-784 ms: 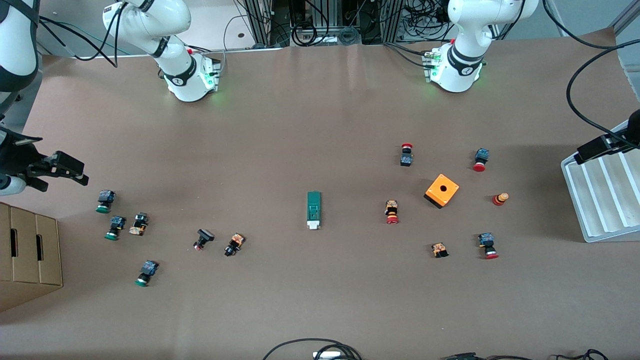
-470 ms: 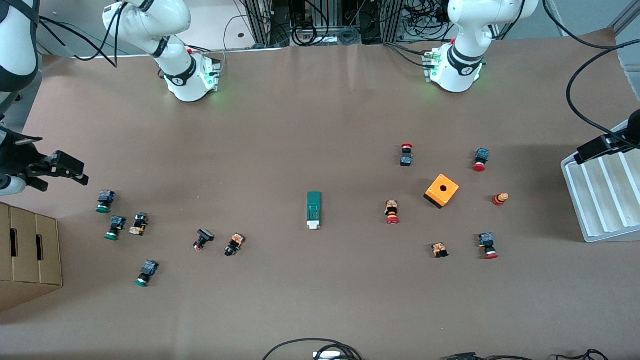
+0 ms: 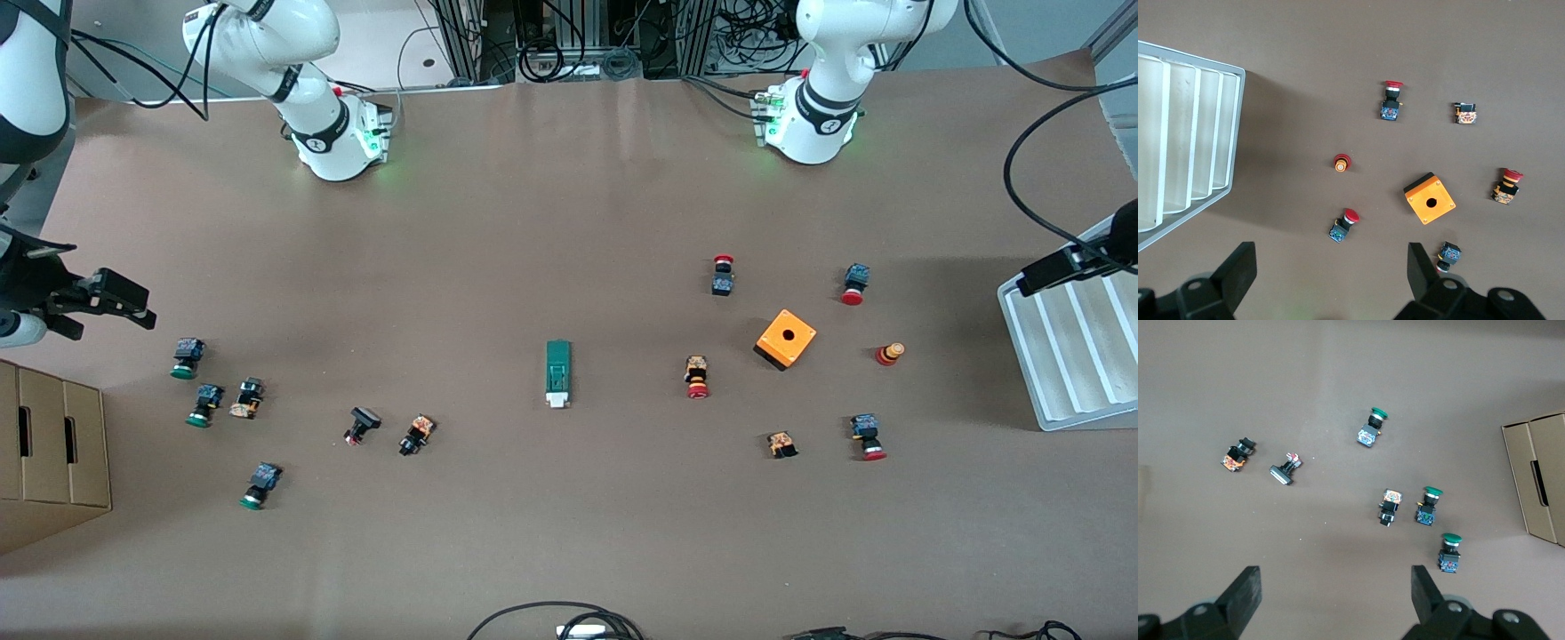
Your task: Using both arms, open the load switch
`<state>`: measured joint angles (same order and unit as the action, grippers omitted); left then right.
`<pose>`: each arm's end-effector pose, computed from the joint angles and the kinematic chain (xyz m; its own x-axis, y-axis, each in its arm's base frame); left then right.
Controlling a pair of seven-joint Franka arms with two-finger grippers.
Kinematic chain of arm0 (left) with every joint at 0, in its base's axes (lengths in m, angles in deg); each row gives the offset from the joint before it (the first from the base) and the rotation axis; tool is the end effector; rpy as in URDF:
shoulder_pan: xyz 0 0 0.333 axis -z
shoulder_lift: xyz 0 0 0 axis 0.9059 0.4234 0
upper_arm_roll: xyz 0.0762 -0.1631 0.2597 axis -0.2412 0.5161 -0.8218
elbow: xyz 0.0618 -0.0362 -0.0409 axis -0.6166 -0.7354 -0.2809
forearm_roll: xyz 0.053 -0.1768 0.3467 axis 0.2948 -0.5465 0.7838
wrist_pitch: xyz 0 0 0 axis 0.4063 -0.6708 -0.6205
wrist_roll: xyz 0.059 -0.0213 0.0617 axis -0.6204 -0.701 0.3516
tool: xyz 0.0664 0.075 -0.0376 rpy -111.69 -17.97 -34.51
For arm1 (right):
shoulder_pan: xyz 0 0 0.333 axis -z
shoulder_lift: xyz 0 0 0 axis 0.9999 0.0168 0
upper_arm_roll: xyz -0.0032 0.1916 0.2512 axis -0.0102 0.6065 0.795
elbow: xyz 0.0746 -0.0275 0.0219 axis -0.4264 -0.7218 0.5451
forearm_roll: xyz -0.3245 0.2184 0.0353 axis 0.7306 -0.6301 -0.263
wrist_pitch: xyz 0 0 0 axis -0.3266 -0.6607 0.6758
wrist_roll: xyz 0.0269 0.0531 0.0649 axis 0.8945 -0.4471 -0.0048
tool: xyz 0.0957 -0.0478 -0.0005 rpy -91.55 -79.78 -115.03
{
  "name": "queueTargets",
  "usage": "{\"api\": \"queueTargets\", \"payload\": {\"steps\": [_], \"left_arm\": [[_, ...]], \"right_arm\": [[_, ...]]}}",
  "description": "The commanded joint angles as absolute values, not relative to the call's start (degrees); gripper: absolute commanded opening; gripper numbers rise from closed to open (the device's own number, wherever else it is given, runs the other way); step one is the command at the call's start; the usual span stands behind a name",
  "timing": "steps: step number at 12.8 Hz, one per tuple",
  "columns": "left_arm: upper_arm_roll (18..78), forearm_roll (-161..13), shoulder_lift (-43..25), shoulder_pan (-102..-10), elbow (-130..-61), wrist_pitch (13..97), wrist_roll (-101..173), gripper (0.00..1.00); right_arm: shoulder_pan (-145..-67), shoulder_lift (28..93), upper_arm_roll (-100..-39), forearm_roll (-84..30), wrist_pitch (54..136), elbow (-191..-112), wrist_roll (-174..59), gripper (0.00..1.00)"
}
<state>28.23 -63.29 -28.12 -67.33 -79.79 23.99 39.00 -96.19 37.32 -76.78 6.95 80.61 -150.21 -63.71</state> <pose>0.5801 0.0408 0.6021 0.9688 0.2350 -0.0788 0.2314 -0.9714 -0.0528 0.5669 -0.0510 0.5841 0.9932 0.0826 0.0815 0.0860 -0.9955 -0.0393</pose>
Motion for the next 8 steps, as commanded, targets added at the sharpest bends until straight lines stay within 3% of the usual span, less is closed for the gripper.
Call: {"api": "queueTargets", "payload": {"steps": [1, 8], "left_arm": [[28.22, -63.51, -25.60, -66.62, -78.03, 23.58, 38.65, 1.00], [30.85, -63.33, -24.71, -65.30, -78.03, 25.95, 38.38, 1.00]], "right_arm": [[-95.98, 36.64, -76.39, 8.57, 79.49, -150.25, -63.38, 1.00], [-96.68, 36.81, -76.39, 9.62, 79.40, -150.69, -63.20, 1.00]]}}
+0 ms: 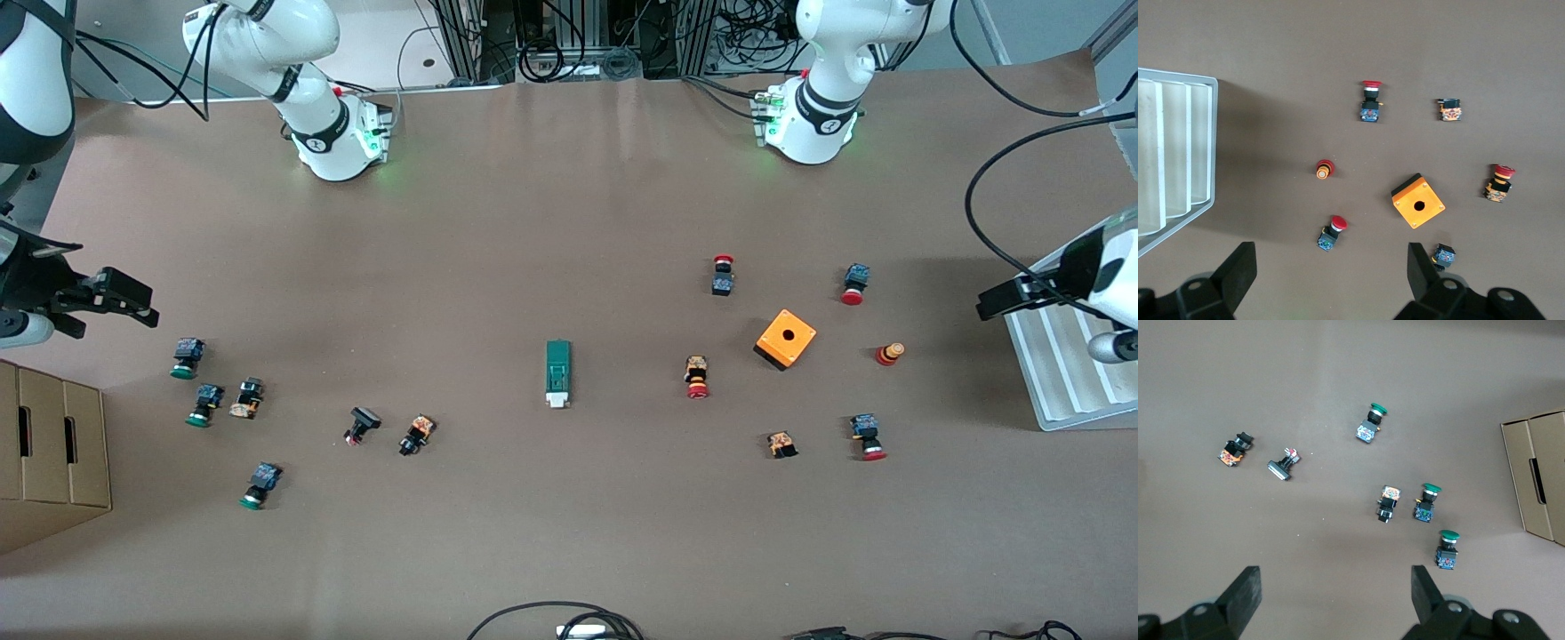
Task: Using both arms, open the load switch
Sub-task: 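Move the left gripper toward the green load switch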
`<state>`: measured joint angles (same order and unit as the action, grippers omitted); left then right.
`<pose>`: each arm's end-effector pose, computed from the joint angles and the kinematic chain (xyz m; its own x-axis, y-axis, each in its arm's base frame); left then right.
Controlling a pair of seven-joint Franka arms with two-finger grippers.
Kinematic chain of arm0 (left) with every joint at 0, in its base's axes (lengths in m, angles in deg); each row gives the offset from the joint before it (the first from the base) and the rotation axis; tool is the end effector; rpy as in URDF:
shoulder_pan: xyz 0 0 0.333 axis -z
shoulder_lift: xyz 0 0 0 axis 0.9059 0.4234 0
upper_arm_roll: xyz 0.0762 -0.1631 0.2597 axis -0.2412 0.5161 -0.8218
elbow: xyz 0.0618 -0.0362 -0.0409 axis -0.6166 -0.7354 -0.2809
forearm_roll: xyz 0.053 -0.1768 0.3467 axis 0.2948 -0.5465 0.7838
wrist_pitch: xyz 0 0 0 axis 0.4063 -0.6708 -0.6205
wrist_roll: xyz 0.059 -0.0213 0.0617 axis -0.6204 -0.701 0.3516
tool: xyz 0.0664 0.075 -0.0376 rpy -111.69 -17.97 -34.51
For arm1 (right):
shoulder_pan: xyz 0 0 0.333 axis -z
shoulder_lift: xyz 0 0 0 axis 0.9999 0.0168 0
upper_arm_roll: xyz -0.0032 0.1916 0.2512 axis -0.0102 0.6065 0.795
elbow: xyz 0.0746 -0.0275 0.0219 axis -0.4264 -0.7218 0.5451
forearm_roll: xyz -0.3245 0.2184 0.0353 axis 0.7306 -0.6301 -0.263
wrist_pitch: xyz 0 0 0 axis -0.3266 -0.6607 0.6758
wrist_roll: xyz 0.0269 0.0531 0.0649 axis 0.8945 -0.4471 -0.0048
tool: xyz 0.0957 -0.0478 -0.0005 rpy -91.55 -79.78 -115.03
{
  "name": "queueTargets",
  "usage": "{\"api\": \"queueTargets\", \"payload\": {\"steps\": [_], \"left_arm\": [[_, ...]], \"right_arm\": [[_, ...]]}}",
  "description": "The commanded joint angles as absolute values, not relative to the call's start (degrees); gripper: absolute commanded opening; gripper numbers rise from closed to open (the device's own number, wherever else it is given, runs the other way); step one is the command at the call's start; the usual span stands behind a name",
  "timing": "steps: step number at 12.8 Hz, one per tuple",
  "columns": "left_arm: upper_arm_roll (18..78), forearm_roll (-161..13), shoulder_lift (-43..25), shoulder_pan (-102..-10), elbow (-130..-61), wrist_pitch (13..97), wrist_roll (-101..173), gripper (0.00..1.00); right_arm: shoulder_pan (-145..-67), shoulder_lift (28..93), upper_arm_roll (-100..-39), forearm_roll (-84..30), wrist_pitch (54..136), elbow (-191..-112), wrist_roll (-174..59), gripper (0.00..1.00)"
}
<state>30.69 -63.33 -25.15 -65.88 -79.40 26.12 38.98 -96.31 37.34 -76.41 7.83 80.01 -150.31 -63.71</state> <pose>0.5994 0.0026 0.5775 0.9821 0.1667 -0.0877 0.1630 -0.9855 -0.0475 0.5661 -0.0474 0.5820 0.9933 0.0945 0.0664 0.0964 -0.9950 -0.0266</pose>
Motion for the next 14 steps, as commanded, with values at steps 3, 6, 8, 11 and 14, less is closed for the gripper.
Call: {"api": "queueTargets", "payload": {"steps": [3, 6, 8, 11, 14], "left_arm": [[32.52, -63.33, -25.41, -64.16, -77.94, 25.95, 38.56, 1.00], [33.41, -62.63, -26.91, -59.17, -77.42, 25.95, 39.35, 1.00], [33.67, -62.63, -26.82, -57.84, -75.23, 26.39, 39.53, 1.00], [33.58, -62.63, -27.79, -54.93, -75.57, 33.75, 43.99, 1.00], [33.67, -60.97, -28.23, -51.42, -75.66, 38.34, 49.17, 1.00]], "right_arm": [[-96.68, 36.90, -76.48, 9.62, 79.49, -150.69, -63.55, 1.00], [-96.68, 36.81, -76.48, 9.62, 79.66, -150.69, -63.55, 1.00], [-96.68, 36.81, -76.48, 9.62, 79.58, -150.69, -63.64, 1.00], [-96.68, 36.64, -76.48, 9.62, 79.75, -150.69, -63.55, 1.00], [-96.68, 36.20, -76.39, 9.62, 80.19, -151.66, -63.55, 1.00]]}}
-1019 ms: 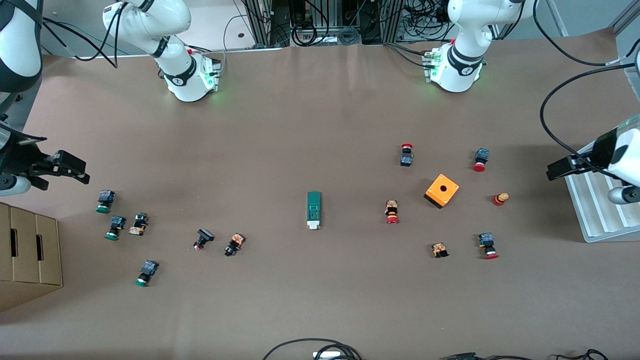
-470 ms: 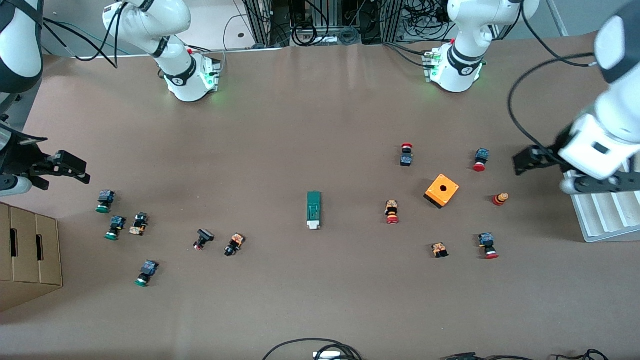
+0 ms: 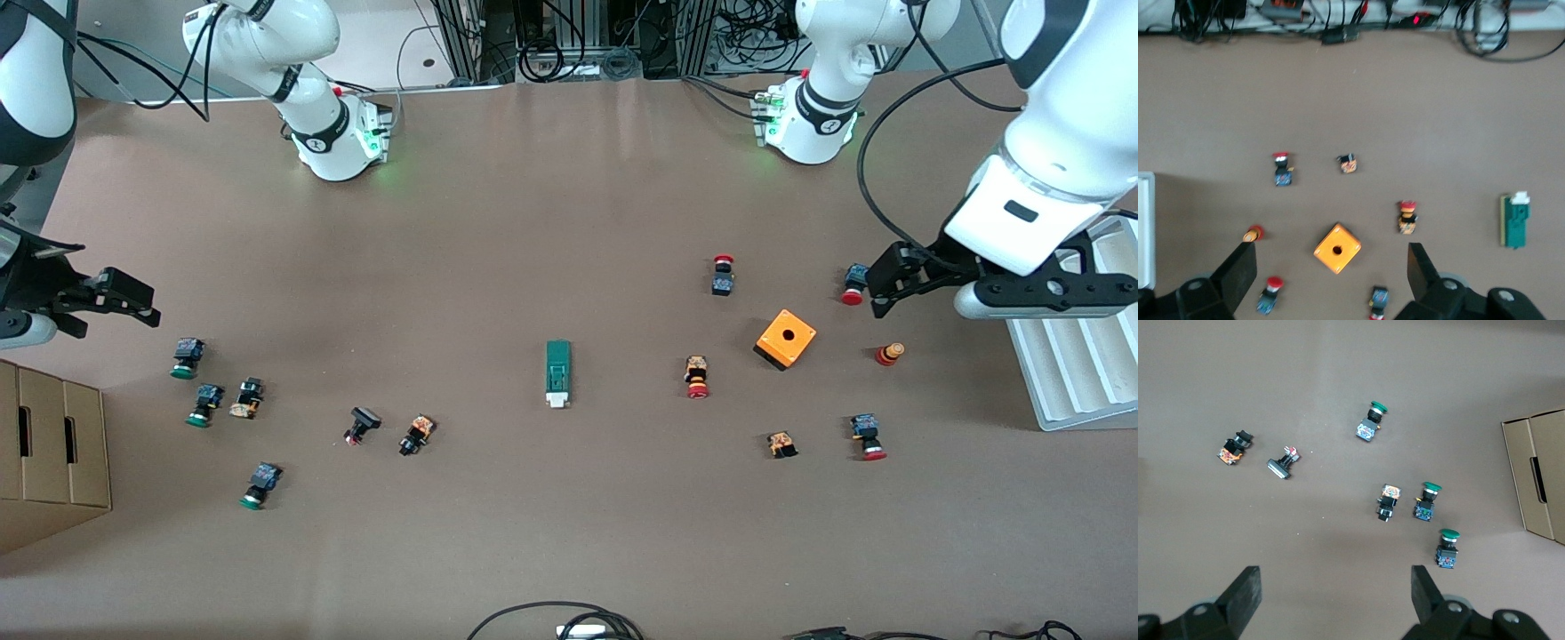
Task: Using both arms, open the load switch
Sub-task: 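Move the left gripper toward the green load switch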
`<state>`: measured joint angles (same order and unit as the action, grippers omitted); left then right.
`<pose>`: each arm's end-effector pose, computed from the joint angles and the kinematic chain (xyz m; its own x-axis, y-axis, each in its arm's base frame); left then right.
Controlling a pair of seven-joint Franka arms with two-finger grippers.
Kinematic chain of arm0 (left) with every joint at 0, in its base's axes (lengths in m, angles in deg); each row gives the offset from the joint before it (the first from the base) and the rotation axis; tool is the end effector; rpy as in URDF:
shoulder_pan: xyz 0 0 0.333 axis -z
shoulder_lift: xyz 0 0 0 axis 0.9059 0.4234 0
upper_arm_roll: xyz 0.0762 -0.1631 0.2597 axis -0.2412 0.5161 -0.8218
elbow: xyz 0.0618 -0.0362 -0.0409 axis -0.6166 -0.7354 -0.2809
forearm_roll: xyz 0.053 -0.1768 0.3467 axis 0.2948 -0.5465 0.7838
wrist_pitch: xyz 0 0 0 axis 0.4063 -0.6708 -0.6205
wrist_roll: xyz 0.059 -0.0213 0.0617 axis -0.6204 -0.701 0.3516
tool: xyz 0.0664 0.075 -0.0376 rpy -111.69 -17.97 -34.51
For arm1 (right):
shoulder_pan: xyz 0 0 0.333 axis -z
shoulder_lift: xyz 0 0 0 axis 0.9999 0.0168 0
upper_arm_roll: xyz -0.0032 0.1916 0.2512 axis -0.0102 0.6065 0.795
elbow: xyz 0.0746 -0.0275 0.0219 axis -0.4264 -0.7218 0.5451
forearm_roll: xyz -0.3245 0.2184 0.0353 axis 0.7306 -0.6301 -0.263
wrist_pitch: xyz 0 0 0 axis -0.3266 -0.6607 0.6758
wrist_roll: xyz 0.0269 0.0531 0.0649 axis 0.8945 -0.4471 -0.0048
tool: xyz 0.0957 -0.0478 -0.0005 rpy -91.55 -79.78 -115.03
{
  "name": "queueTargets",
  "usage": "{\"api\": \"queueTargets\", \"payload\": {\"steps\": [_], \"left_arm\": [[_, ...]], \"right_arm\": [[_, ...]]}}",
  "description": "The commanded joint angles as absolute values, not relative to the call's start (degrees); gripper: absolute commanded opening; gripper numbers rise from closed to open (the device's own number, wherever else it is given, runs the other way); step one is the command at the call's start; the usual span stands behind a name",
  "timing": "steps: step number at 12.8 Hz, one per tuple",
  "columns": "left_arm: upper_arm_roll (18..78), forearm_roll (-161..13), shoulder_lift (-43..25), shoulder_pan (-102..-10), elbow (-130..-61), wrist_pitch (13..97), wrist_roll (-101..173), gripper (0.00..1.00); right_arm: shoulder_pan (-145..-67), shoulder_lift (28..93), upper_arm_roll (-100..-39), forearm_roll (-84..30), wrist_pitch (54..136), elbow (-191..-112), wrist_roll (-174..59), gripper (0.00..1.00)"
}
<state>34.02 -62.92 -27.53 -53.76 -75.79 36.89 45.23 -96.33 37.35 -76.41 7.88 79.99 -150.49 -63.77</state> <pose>0.5874 -0.1570 0.6504 0.9801 0.0073 0.1982 0.0028 -0.9997 0.0228 0.5659 -0.0472 0.5803 0.9934 0.0960 0.0627 0.0978 -0.9949 -0.0264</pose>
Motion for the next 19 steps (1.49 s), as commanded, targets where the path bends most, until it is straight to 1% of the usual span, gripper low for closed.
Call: {"api": "queueTargets", "payload": {"steps": [1, 3, 5, 6, 8, 9, 11, 14, 19], "left_arm": [[33.76, -58.26, -28.32, -49.85, -75.75, 39.56, 51.37, 1.00], [34.02, -55.43, -28.23, -46.94, -76.01, 40.01, 56.38, 1.00], [35.77, -55.07, -28.23, -46.58, -76.88, 40.01, 58.94, 1.00], [37.34, -54.02, -28.14, -46.49, -77.06, 40.01, 61.30, 1.00], [42.34, -48.42, -27.62, -45.97, -77.41, 40.01, 69.19, 1.00], [43.85, -45.69, -27.35, -44.31, -77.77, 40.01, 74.02, 1.00], [44.91, -42.08, -27.26, -39.40, -79.17, 40.71, 82.90, 1.00], [47.11, -37.15, -26.21, -34.47, -79.53, 40.81, 94.16, 1.00], [47.47, -25.65, -21.39, -25.15, -80.84, 40.89, 109.99, 1.00]], "right_arm": [[-96.77, 36.29, -76.39, 9.62, 80.19, -151.57, -63.55, 1.00], [-96.77, 36.29, -76.39, 9.62, 80.19, -151.57, -63.55, 1.00], [-96.68, 36.37, -76.39, 9.62, 80.19, -151.57, -63.55, 1.00], [-96.77, 36.37, -76.39, 9.62, 80.19, -151.57, -63.46, 1.00], [-96.77, 36.29, -76.39, 9.62, 80.37, -151.92, -63.46, 1.00], [-96.68, 36.29, -76.39, 9.62, 80.54, -151.92, -63.46, 1.00], [-96.77, 36.29, -76.39, 9.62, 80.45, -151.92, -63.46, 1.00], [-96.77, 36.29, -76.39, 9.62, 80.54, -151.92, -63.46, 1.00], [-96.77, 36.37, -76.39, 9.62, 80.54, -152.01, -63.46, 1.00]]}}
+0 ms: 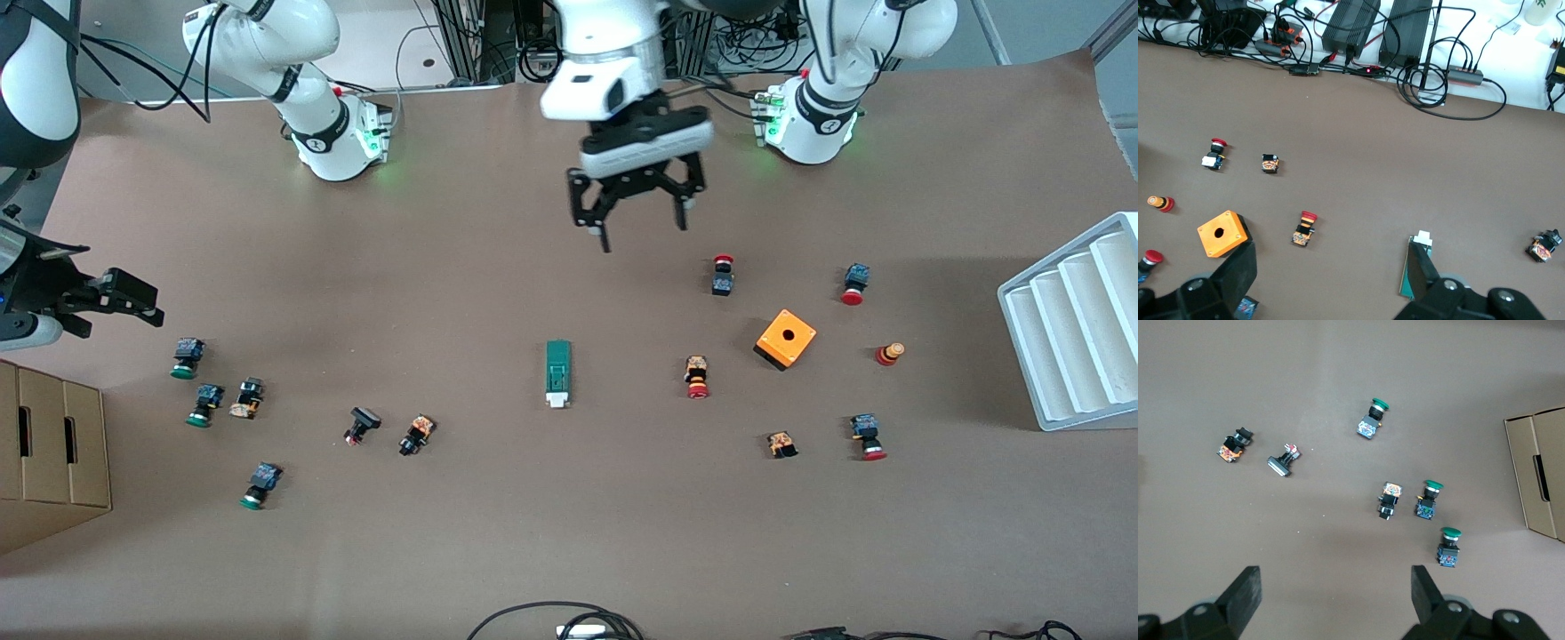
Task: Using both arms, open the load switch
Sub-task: 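Move the left gripper toward the green load switch, then lower the left gripper and grasp the green load switch body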
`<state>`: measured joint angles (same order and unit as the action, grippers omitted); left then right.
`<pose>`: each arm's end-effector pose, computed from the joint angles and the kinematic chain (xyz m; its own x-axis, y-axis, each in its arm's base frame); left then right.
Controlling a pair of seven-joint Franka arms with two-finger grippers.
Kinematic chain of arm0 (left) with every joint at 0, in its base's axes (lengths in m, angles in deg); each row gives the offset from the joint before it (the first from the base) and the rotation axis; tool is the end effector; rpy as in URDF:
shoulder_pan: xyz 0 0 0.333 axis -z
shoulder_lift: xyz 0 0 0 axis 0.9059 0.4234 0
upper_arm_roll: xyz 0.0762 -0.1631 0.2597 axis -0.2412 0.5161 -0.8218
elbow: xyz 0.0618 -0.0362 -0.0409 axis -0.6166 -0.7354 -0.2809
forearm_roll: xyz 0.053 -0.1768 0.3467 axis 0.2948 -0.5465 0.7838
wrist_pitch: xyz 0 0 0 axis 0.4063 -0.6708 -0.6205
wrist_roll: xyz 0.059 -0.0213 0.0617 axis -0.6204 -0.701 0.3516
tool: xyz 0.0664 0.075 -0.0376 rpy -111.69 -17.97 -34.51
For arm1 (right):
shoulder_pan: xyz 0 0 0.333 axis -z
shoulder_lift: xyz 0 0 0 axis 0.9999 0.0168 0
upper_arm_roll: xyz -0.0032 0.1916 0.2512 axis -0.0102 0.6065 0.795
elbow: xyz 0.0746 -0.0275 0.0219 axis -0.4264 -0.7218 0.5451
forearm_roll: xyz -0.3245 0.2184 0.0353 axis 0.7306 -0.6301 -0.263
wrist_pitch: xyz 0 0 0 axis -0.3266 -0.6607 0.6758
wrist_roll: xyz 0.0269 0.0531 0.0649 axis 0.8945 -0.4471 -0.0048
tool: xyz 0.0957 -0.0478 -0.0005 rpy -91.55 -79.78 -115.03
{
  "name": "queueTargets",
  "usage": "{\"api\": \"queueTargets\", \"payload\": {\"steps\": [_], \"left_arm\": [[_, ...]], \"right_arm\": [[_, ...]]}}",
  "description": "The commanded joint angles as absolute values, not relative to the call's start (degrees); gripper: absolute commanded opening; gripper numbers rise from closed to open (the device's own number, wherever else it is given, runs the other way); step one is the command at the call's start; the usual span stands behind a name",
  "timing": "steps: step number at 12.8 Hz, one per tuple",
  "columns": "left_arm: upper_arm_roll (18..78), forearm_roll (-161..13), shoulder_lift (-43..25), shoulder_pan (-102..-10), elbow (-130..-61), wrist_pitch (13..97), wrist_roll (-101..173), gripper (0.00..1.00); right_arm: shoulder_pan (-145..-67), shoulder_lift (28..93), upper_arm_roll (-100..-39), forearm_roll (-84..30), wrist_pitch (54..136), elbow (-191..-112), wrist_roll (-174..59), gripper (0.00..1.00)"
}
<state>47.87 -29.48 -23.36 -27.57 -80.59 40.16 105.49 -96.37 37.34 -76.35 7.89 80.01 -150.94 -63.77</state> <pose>0.4137 -0.4813 0.5888 0.8179 0.2119 0.5349 0.2821 -0.9580 -0.0519 0.5654 -0.0462 0.5767 0.9937 0.0978 0.0555 0.0994 -0.9947 -0.0276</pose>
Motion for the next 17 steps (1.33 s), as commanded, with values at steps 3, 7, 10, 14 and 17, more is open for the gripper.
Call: {"api": "queueTargets", "payload": {"steps": [3, 7, 10, 14, 17], "left_arm": [[47.47, -19.23, -16.99, -20.67, -80.93, 40.89, 118.77, 1.00], [50.44, -9.66, -13.03, -17.66, -83.74, 41.16, 124.76, 1.00], [54.40, -2.62, -11.88, -18.19, -87.60, 41.24, 133.80, 1.00], [59.32, 7.57, -8.02, -18.89, -91.03, 41.16, 150.06, 1.00], [60.39, 14.34, -6.26, -19.33, -94.37, 41.16, 158.68, 1.00]], "right_arm": [[-96.68, 36.29, -76.39, 9.62, 80.54, -152.19, -63.55, 1.00], [-96.68, 36.64, -76.39, 9.62, 81.24, -152.19, -63.55, 1.00], [-96.68, 36.81, -76.39, 9.62, 81.42, -152.27, -63.55, 1.00], [-96.68, 36.90, -76.39, 9.62, 82.03, -152.80, -63.55, 1.00], [-96.68, 36.90, -76.39, 9.62, 82.30, -152.80, -63.46, 1.00]]}}
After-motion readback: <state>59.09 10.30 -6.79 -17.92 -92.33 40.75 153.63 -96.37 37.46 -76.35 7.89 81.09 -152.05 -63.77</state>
